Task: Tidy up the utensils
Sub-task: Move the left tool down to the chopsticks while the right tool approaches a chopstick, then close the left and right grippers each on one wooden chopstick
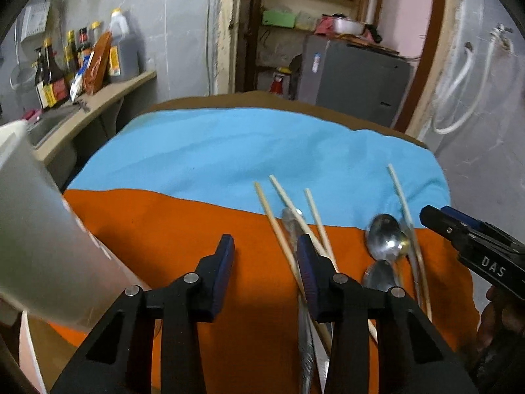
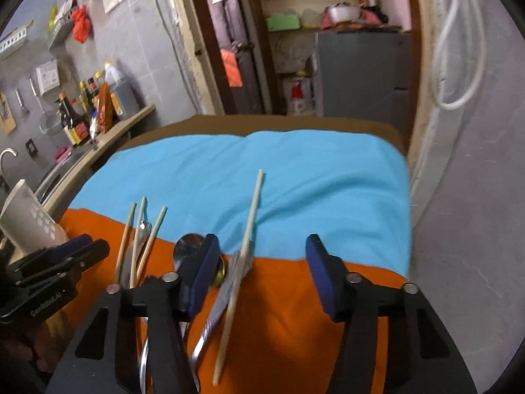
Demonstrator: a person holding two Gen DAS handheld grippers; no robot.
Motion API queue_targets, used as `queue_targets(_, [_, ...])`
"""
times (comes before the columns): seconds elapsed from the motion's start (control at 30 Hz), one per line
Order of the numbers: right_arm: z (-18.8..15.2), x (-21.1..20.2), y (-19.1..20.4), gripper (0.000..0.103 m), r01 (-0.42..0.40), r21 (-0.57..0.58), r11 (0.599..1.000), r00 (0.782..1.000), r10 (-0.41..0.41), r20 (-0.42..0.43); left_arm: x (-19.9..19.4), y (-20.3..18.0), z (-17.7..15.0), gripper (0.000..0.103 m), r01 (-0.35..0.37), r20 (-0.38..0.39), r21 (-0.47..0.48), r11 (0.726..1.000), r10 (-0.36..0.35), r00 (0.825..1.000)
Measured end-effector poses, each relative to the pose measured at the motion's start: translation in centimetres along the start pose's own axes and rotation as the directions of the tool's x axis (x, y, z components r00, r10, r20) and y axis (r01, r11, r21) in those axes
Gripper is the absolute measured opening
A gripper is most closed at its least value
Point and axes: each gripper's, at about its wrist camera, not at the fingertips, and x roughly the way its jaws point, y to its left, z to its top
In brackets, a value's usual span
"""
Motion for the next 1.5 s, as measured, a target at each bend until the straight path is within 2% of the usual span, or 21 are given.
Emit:
queue_targets(0.13, [0.8,1.9,0.1,0.04,-0.025,-0.003,1.0,0.999,0.025,-0.033,1.5,0.8,0.5,0.034,0.005,-0.052,-0.042,0.999,-0.007,0.999])
queue_targets(0.23, [1.5,2.8,0.0,0.034,-0.038,-0.002,0.999,0.999,0.038,-0.035,2.0,1.1,0.9,0.034,0.024,-0.056,-0.061,0.998,-0.027,0.998])
queue_targets(0.4, [2.7,4.2,0.1,0.03,-0.07,-0.016,0.997,0.997,0.069,-0.038,3.0,1.2,1.6,0.034,0.079,-0.091,-0.099,0.992,-0.088,0.992])
queue_targets(0.5, [2.9,5.5,0.2,0.028,-0.087,-0.009,0.996,0.994,0.086,-0.071,3.2,1.1,1.8,0.034,0.102,-0.109,-0.097,0.99,-0.113,0.988])
queue_targets(0.6, [2.8,5.7,-0.1,0.024,-0.087,0.015,0.996,0.993,0.088,-0.079,3.0,1.3,1.6,0.029,0.114,-0.109,-0.098,0.989,-0.124,0.986])
queue_targets(0.67, [2.7,5.6,-0.4,0.023,-0.101,0.034,0.994,0.991,0.104,-0.08,2.8,1.5,1.5,0.027,0.126,-0.109,-0.104,0.987,-0.137,0.985])
queue_targets(0.73, [2.7,5.6,-0.5,0.023,-0.109,0.045,0.993,0.99,0.112,-0.08,2.6,1.7,1.2,0.017,0.147,-0.114,-0.117,0.982,-0.161,0.98])
queue_targets(0.8, [2.7,5.7,-0.4,0.021,-0.101,0.041,0.994,0.991,0.105,-0.081,2.5,1.9,1.1,0.014,0.168,-0.117,-0.137,0.976,-0.184,0.976])
queue_targets(0.97, [2.7,5.9,-0.5,0.021,-0.105,0.048,0.993,0.99,0.109,-0.089,2.3,2.0,1.4,0.012,0.195,-0.135,-0.169,0.966,-0.219,0.966])
queue_targets(1.2, [2.6,6.0,-0.7,0.022,-0.116,0.066,0.991,0.988,0.122,-0.092,2.3,1.9,1.4,0.012,0.194,-0.137,-0.173,0.966,-0.219,0.966])
queue_targets(1.3, [2.6,6.0,-0.7,0.022,-0.114,0.074,0.991,0.988,0.121,-0.095,2.3,2.0,1.5,0.006,0.196,-0.14,-0.189,0.962,-0.224,0.964])
queue_targets(1.33, [2.5,6.0,-0.7,0.021,-0.107,0.077,0.991,0.989,0.114,-0.095,2.4,1.9,1.5,0.003,0.203,-0.142,-0.197,0.959,-0.233,0.962])
queue_targets(1.4, [2.6,6.1,-0.6,0.009,-0.068,0.072,0.995,0.992,0.075,-0.101,2.3,1.9,1.5,0.002,0.2,-0.143,-0.204,0.958,-0.232,0.962])
queue_targets(1.5, [2.6,6.0,-1.0,0.004,-0.055,0.109,0.992,0.992,0.067,-0.103,1.9,1.7,1.4,0.002,0.198,-0.144,-0.206,0.958,-0.23,0.962])
